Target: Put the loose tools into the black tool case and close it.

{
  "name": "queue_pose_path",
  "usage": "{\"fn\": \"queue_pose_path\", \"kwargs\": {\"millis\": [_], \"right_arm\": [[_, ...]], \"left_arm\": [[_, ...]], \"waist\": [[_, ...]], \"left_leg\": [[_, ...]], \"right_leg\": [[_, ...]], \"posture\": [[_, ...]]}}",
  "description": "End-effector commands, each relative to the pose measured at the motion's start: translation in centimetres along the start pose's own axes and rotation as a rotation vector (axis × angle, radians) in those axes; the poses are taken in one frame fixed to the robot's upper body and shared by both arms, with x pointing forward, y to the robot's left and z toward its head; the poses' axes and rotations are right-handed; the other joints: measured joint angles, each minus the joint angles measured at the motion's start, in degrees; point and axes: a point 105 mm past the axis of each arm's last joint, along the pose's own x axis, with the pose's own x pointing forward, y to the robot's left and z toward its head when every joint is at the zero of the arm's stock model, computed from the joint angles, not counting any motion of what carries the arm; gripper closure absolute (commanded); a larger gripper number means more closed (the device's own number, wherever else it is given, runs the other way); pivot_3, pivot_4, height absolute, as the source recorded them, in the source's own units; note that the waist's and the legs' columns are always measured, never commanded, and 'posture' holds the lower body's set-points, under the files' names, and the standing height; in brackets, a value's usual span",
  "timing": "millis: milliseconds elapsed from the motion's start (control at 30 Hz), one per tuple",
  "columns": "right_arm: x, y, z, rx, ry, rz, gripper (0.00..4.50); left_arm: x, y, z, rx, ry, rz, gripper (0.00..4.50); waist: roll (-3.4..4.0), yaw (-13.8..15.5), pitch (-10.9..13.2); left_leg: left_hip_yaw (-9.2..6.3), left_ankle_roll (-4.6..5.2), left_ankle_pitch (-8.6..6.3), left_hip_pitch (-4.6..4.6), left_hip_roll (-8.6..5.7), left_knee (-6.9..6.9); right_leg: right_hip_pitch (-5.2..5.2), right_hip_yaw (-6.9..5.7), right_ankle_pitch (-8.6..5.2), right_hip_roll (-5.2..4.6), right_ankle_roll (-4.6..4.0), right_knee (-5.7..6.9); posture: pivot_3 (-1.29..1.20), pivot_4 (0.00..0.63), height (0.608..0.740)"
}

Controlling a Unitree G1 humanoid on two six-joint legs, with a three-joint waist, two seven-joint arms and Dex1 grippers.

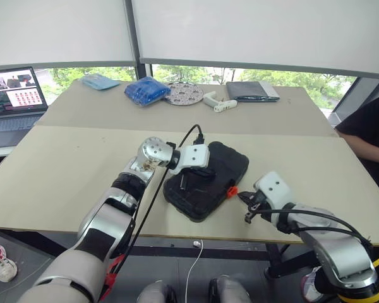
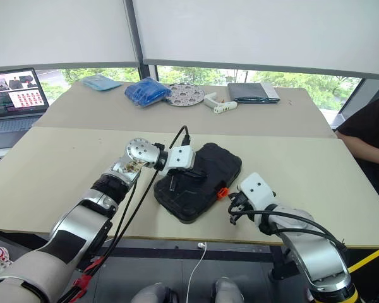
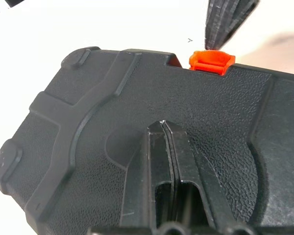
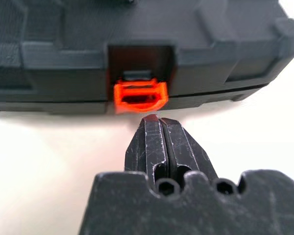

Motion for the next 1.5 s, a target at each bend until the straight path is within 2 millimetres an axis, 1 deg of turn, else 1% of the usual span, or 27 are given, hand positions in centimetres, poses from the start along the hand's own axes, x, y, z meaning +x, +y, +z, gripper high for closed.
{"fn": "queue_pose_path", "kwargs": {"millis": [33,267,500,767,833,900,933,1000,1067,1100,1167,1200,1233,1267,1300,1333,1367,1400,1433,1467,1500], "right_arm": [[0.9,0.2,2.6,-0.029,-0.092,0.007,4.5],[1.5,0.6,3.8,-0.034,-0.123,0.027,4.5],[1.9,1.2,4.6,-0.03,-0.138,0.046,4.5],[2.4,1.7,4.3,0.002,-0.134,0.084,4.5],[2.5,1.6,4.2,0.004,-0.13,0.086,4.5],[2.1,1.1,4.0,-0.001,-0.122,0.074,4.5],[1.5,0.7,3.9,0.005,-0.12,0.067,4.5],[-0.1,-0.2,3.6,0.024,-0.123,0.061,3.92],[-2.3,-0.9,3.5,0.029,-0.144,0.089,3.43],[-3.6,-1.3,3.7,0.034,-0.161,0.116,2.99],[-6.1,-2.1,3.9,0.036,-0.18,0.162,2.35],[-7.2,-2.7,3.8,0.036,-0.179,0.173,2.0],[-8.3,-3.5,3.9,0.043,-0.175,0.18,1.69],[-9.4,-4.3,4.0,0.05,-0.175,0.189,1.27],[-10.7,-5.2,4.4,0.069,-0.179,0.204,1.02],[-11.8,-5.8,4.8,0.085,-0.186,0.221,0.6],[-12.9,-6.4,5.2,0.098,-0.194,0.246,0.26],[-14.0,-6.9,5.6,0.108,-0.196,0.273,0.07],[-14.8,-7.2,5.8,0.108,-0.194,0.301,0.07],[-15.4,-7.5,5.9,0.109,-0.191,0.32,0.07],[-15.7,-7.7,5.9,0.111,-0.186,0.329,0.07]], "left_arm": [[0.8,-3.4,-4.1,-0.093,0.142,-0.118,4.45],[0.9,-3.6,-4.2,-0.089,0.143,-0.127,4.45],[1.4,-4.4,-4.8,-0.088,0.159,-0.147,4.45],[1.4,-4.3,-4.8,-0.084,0.163,-0.147,4.45],[1.1,-4.1,-4.8,-0.087,0.164,-0.138,4.45],[0.6,-3.8,-4.8,-0.108,0.152,-0.118,4.45],[0.0,-3.4,-4.8,-0.14,0.141,-0.103,4.45],[-1.6,-2.5,-4.6,-0.212,0.106,-0.057,3.96],[-4.1,-1.4,-4.4,-0.275,0.069,-0.003,3.48],[-5.7,-1.0,-4.3,-0.31,0.048,0.026,3.03],[-9.2,-0.4,-4.0,-0.381,0.008,0.074,2.36],[-10.7,-0.3,-3.8,-0.407,-0.005,0.092,1.95],[-12.6,-0.2,-3.5,-0.429,-0.017,0.11,1.65],[-14.3,-0.3,-3.0,-0.449,-0.029,0.125,1.18],[-16.4,-0.3,-2.5,-0.477,-0.041,0.145,0.89],[-18.1,-0.3,-2.0,-0.501,-0.05,0.164,0.38],[-19.7,-0.6,-1.5,-0.525,-0.043,0.183,0.05],[-21.1,-1.0,-1.3,-0.54,-0.031,0.2,0.0],[-22.2,-1.4,-1.1,-0.543,-0.019,0.221,0.0],[-22.8,-1.7,-1.0,-0.544,-0.012,0.231,0.0],[-23.0,-1.8,-0.9,-0.547,-0.01,0.234,0.0]], "waist": [[-0.03,-0.2,0.0],[-0.03,-0.8,0.0],[-0.03,-1.3,0.0],[-0.18,-1.5,-0.1],[-0.18,-1.5,-0.1],[-0.18,-1.5,-0.1],[-0.18,-1.5,-0.1],[-0.17,-1.5,-0.1],[-0.17,-1.3,-0.1],[-0.17,-1.3,0.0],[-0.14,-1.5,0.1],[-0.12,-1.7,0.2],[-0.12,-1.6,0.3],[-0.11,-1.5,0.5],[-0.13,-1.2,0.7],[-0.18,-0.8,0.9],[-0.22,-0.2,1.0],[-0.21,0.0,1.2],[-0.19,0.1,1.4],[-0.18,0.3,1.4],[-0.18,0.7,1.4]], "left_leg": [[0.0,0.0,0.0,0.01,0.0,0.0],[0.02,-0.1,0.06,0.03,0.04,-0.04],[0.02,-0.16,0.1,0.07,0.04,-0.14],[0.01,-0.29,0.18,0.23,0.05,-0.32],[0.01,-0.3,0.18,0.25,0.05,-0.33],[0.02,-0.31,0.19,0.27,0.06,-0.34],[0.01,-0.31,0.19,0.28,0.06,-0.35],[0.02,-0.31,0.19,0.26,0.06,-0.37],[0.0,-0.31,0.19,0.1,0.06,-0.42],[-0.01,-0.31,0.2,0.03,0.06,-0.46],[0.01,-0.39,0.23,0.01,0.05,-0.52],[0.01,-0.44,0.26,0.02,0.06,-0.53],[0.02,-0.72,0.37,0.01,0.08,-0.55],[0.02,-0.77,0.38,0.0,0.08,-0.56],[0.02,-0.77,0.38,-0.02,0.08,-0.56],[0.01,-0.77,0.38,-0.05,0.07,-0.55],[0.01,-0.75,0.37,-0.15,0.07,-0.52],[0.0,-0.72,0.35,-0.27,0.06,-0.47],[-0.01,-0.7,0.34,-0.32,0.05,-0.43],[0.0,-0.65,0.31,-0.35,0.03,-0.42],[-0.02,-0.62,0.29,-0.34,0.0,-0.43]], "right_leg": [[0.0,0.0,0.0,0.0,0.01,0.0],[-0.04,0.0,0.05,0.01,0.0,0.02],[-0.03,0.0,0.06,0.01,-0.01,0.02],[0.04,-0.01,0.06,0.0,-0.01,-0.01],[0.04,-0.01,0.06,0.0,-0.01,-0.01],[0.05,-0.01,0.06,-0.02,-0.01,-0.01],[0.05,-0.01,0.06,-0.02,-0.01,-0.01],[0.02,0.0,0.06,-0.02,-0.01,-0.02],[-0.1,-0.01,0.04,0.01,-0.05,-0.03],[-0.16,-0.01,0.0,0.07,-0.11,-0.04],[-0.2,0.0,-0.07,0.18,-0.23,-0.05],[-0.2,0.03,-0.08,0.44,-0.25,-0.05],[-0.21,0.03,-0.1,0.47,-0.28,-0.08],[-0.23,0.01,-0.12,0.5,-0.3,-0.07],[-0.23,0.0,-0.16,0.51,-0.27,-0.09],[-0.23,-0.02,-0.18,0.49,-0.24,-0.1],[-0.27,-0.06,-0.18,0.47,-0.24,-0.12],[-0.33,-0.07,-0.17,0.45,-0.23,-0.18],[-0.35,-0.05,-0.15,0.43,-0.21,-0.19],[-0.35,-0.02,-0.14,0.38,-0.19,-0.24],[-0.32,-0.01,-0.14,0.33,-0.18,-0.27]], "posture": [[0.0,0.15,0.718],[0.0,0.15,0.718],[0.0,0.15,0.718],[0.0,0.15,0.718],[0.0,0.15,0.718],[0.0,0.15,0.718],[0.0,0.15,0.718],[0.0,0.15,0.718],[0.0,0.15,0.718],[0.0,0.15,0.718],[0.0,0.15,0.718],[0.0,0.15,0.718],[0.0,0.15,0.718],[0.0,0.15,0.718],[0.0,0.15,0.718],[0.0,0.15,0.718],[0.0,0.15,0.718],[0.0,0.15,0.718],[0.0,0.15,0.718],[0.0,0.15,0.718],[0.0,0.15,0.718]]}}
